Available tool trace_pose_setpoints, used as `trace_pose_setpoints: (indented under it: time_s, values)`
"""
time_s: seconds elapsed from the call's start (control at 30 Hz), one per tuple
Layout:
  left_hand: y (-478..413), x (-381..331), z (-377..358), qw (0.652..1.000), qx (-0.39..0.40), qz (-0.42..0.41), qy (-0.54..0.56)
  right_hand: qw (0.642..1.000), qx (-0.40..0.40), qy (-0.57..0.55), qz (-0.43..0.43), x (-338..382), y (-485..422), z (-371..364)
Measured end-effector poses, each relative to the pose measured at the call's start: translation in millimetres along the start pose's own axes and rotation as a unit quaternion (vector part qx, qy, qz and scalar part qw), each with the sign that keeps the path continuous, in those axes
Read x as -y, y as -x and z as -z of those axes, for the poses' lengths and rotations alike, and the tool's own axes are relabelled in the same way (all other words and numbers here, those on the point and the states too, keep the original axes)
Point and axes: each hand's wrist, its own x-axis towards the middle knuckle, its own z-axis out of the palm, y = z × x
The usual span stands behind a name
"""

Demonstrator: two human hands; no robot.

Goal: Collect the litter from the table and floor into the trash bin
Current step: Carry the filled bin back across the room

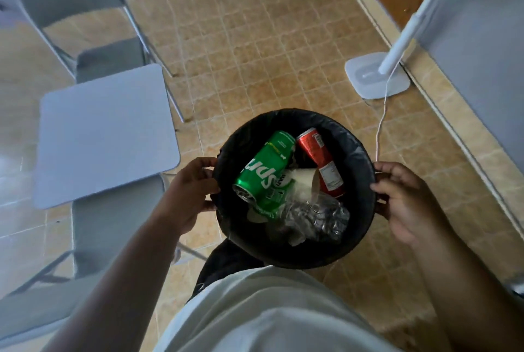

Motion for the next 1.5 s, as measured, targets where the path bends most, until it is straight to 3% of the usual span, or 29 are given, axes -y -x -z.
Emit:
trace_pose_setpoints:
  time_s: [0.53, 0.73, 0.93, 1.2, 1.5]
  values:
    - [-146, -107, 126, 0.996, -0.07, 0.01, 0.05, 0.996, 0.072, 0.058, -0.01, 92, -164, -194]
    - [-189, -124, 133, 0.993, -0.103, 0.015, 0.057, 0.991, 0.107, 0.077, -0.025, 119, -225, -224]
    - [-233, -125, 115, 0.977, -0.19, 0.043, 0.091, 0.972, 0.182, 0.138, -0.048, 136, -325, -256]
    - [-293, -92, 86, 0.941, -0.288, 0.093, 0.149, 0.941, 0.255, 0.217, -0.057, 123, -437, -285]
    - [-386, 19, 92, 0.913, -0.336, 0.12, 0.198, 0.937, 0.25, 0.24, -0.043, 16, -528, -322]
